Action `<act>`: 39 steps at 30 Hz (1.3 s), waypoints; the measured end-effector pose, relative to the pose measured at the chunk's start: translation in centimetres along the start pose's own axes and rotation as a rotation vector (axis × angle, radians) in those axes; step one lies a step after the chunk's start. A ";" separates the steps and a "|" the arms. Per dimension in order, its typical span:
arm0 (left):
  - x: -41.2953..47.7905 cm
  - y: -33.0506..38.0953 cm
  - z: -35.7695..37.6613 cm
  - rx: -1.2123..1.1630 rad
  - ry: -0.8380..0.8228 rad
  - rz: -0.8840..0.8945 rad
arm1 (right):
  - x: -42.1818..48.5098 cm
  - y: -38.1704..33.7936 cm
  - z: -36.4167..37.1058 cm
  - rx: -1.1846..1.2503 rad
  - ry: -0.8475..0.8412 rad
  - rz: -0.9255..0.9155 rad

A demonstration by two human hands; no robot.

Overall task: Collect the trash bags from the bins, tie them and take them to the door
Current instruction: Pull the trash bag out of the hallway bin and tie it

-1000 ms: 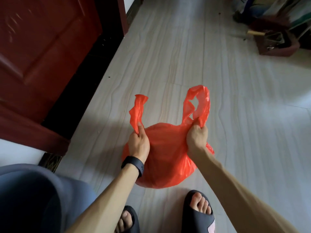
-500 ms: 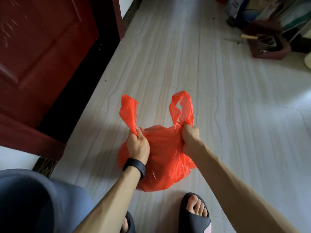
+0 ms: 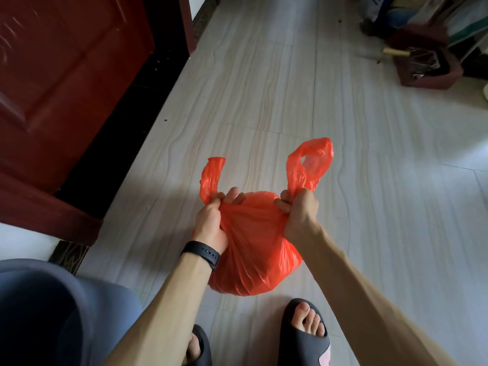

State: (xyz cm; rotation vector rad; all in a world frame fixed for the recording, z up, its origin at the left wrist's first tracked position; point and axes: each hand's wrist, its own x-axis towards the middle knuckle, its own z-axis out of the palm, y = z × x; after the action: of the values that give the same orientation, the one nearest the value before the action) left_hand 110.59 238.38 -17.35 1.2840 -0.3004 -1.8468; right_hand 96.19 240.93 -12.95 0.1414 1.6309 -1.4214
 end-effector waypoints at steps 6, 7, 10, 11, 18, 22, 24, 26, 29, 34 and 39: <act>-0.7 -1.7 0.1 0.294 0.094 0.162 | 0.5 0.4 -0.8 0.041 -0.008 0.062; -0.7 -2.0 0.2 0.381 0.123 0.215 | 0.4 0.4 -1.4 0.087 -0.081 0.065; -0.7 -1.9 0.5 0.479 0.267 0.315 | 1.0 1.3 -4.2 0.158 -0.261 -0.032; -0.5 -1.9 0.5 0.508 0.305 0.347 | 1.3 1.9 -5.5 0.061 -0.283 -0.133; -0.5 -2.5 1.2 0.761 0.189 0.349 | 0.1 4.9 -7.7 -1.116 -0.316 -0.703; -1.0 -2.6 0.9 0.775 0.149 0.350 | -0.9 5.1 -4.4 -0.886 -0.271 -0.793; -1.0 -2.5 0.5 0.714 0.155 0.336 | -1.0 5.2 -3.4 -0.679 -0.255 -0.684; -1.0 -2.2 0.1 0.701 0.155 0.332 | -1.2 5.3 -2.9 -0.571 -0.278 -0.599; -1.2 -2.2 -0.4 0.611 0.116 0.336 | -1.2 5.4 -2.6 -0.524 -0.267 -0.490; -3.3 -3.2 -0.3 0.735 -0.019 0.463 | -0.8 4.6 -2.7 -0.647 -0.174 -0.375; -4.1 -3.6 -0.1 1.065 -0.084 0.710 | -0.1 3.8 -2.8 -0.895 -0.207 -0.274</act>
State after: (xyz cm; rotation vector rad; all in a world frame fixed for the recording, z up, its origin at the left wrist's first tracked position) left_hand 109.37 243.67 -16.95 1.4486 -1.7030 -1.0799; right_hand 97.11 244.51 -15.92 -0.7379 1.9973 -0.7370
